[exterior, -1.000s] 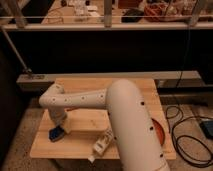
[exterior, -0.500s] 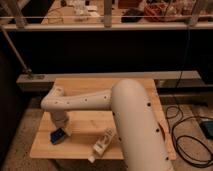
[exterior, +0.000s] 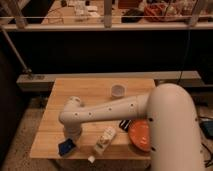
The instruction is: Wipe the white sponge on the table
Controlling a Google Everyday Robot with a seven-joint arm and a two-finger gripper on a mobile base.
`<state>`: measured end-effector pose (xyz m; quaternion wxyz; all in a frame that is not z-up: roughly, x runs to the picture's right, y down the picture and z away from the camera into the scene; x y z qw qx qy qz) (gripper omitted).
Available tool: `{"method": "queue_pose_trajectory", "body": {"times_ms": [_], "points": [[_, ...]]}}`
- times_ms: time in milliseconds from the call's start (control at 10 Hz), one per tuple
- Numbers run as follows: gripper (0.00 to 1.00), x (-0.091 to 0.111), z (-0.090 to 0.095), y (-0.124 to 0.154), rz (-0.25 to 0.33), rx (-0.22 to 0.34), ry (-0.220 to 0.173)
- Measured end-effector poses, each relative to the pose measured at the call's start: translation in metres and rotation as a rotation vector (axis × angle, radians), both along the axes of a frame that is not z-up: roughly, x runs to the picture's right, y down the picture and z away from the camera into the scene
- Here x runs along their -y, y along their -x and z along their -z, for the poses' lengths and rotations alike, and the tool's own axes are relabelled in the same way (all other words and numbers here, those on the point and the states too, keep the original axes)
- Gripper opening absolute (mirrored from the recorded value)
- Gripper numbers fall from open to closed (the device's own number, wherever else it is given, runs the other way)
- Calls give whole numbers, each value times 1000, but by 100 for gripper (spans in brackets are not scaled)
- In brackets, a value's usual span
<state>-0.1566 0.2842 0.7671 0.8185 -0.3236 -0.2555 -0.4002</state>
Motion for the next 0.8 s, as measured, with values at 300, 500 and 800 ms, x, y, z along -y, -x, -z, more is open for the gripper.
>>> {"method": "queue_pose_trajectory", "body": {"times_ms": [300,500,800], "points": [[0,-2,1,-28,-22,-29,4],[0,6,-11,-51,-41,-69,3],[0,35,-30,-70,-69,-135,-30]]}}
